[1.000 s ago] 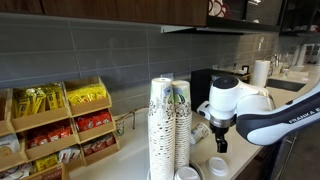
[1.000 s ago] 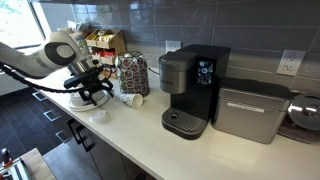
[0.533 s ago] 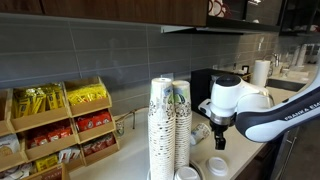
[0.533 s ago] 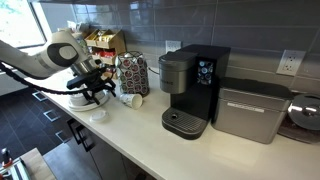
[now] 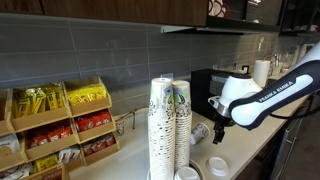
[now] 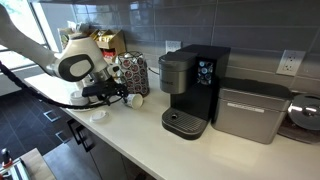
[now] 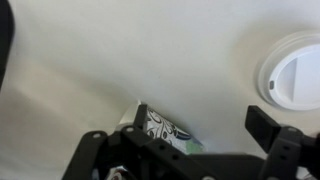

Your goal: Remove the top coffee cup on the right stacked cups, then put a lid on it

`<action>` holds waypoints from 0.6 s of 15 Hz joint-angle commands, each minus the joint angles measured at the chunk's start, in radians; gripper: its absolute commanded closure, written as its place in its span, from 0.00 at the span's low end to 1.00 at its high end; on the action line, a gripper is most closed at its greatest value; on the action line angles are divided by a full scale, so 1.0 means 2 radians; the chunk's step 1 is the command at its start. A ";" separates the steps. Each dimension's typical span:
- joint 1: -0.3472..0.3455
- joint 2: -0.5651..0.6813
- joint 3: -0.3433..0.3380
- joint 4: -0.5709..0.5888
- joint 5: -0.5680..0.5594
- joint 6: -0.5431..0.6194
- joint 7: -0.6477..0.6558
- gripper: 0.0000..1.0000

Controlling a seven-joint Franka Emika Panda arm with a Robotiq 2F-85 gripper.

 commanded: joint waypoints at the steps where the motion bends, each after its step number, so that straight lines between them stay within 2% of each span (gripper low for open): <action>1: 0.053 0.014 -0.060 0.001 0.140 0.033 -0.113 0.00; 4: 0.055 0.015 -0.066 0.009 0.254 0.030 -0.208 0.00; 5: 0.069 0.017 -0.081 0.012 0.280 0.030 -0.234 0.00; 9: 0.086 0.030 -0.098 0.029 0.383 0.030 -0.321 0.00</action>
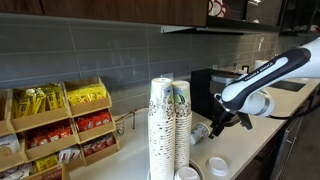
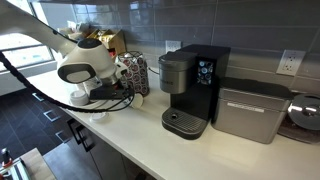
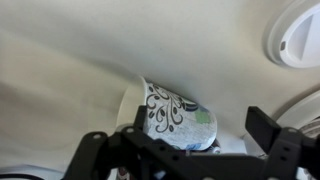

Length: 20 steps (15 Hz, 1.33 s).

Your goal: Remove the top coffee cup on the right stacked cups, then put a lid on it

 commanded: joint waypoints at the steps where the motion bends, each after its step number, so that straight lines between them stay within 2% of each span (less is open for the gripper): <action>1: 0.025 0.024 -0.024 0.020 0.093 0.003 -0.078 0.00; 10: 0.017 0.078 -0.037 0.066 0.271 -0.020 -0.227 0.00; 16: 0.002 0.113 -0.039 0.092 0.354 -0.077 -0.293 0.00; 17: -0.001 0.118 -0.040 0.096 0.361 -0.087 -0.299 0.02; 18: -0.004 0.122 -0.040 0.098 0.366 -0.095 -0.304 0.25; 20: -0.011 0.128 -0.041 0.102 0.372 -0.110 -0.312 0.29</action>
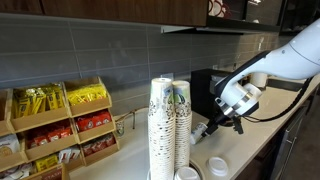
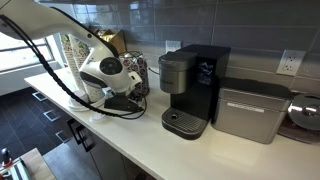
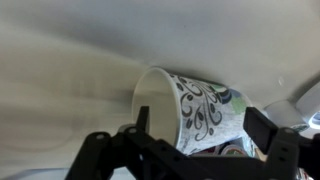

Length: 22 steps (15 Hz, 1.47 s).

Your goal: Remove the top coffee cup on the right stacked cups, then put a lid on it

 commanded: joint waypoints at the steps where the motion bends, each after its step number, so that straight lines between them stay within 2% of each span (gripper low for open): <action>1: -0.013 0.019 -0.007 0.014 0.026 -0.039 -0.032 0.36; 3: -0.019 0.018 -0.008 0.013 0.022 -0.047 -0.031 0.53; 4: -0.073 0.015 0.044 0.012 0.013 -0.046 -0.025 0.60; 7: -0.101 -0.003 0.068 0.002 -0.002 -0.035 -0.020 0.82; 12: -0.125 -0.028 0.095 -0.010 -0.033 -0.024 -0.007 0.99; 13: -0.127 -0.034 0.099 -0.012 -0.042 -0.023 -0.005 0.92; 18: -0.130 -0.065 0.114 -0.029 -0.129 -0.002 0.036 0.92; 22: -0.124 -0.086 0.125 -0.055 -0.271 0.061 0.139 0.92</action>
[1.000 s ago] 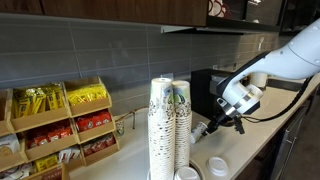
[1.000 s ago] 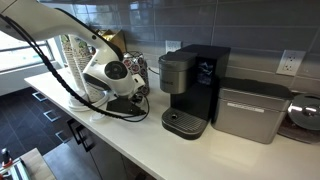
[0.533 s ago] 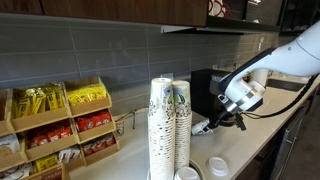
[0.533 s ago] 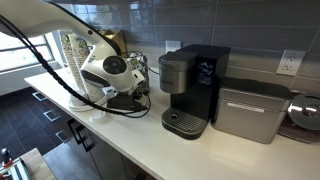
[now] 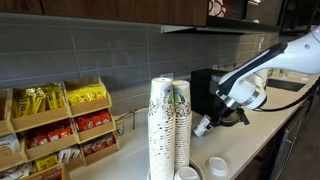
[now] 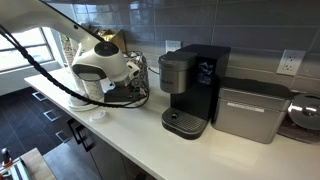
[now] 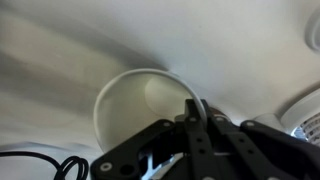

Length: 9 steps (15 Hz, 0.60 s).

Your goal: Remove the top coffee cup on the right stacked cups, then put a lid on it

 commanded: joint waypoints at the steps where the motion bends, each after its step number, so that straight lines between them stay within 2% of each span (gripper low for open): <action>1: -0.011 -0.028 0.024 -0.041 -0.136 0.059 0.102 0.91; 2: -0.013 -0.023 0.028 -0.049 -0.176 0.081 0.130 0.92; 3: -0.035 -0.015 0.050 -0.058 -0.217 0.103 0.162 0.91; 5: -0.066 -0.014 0.073 -0.072 -0.298 0.112 0.220 0.92; 7: -0.105 -0.028 0.097 -0.082 -0.380 0.101 0.279 0.91; 9: -0.124 -0.056 0.107 -0.080 -0.461 0.074 0.343 0.91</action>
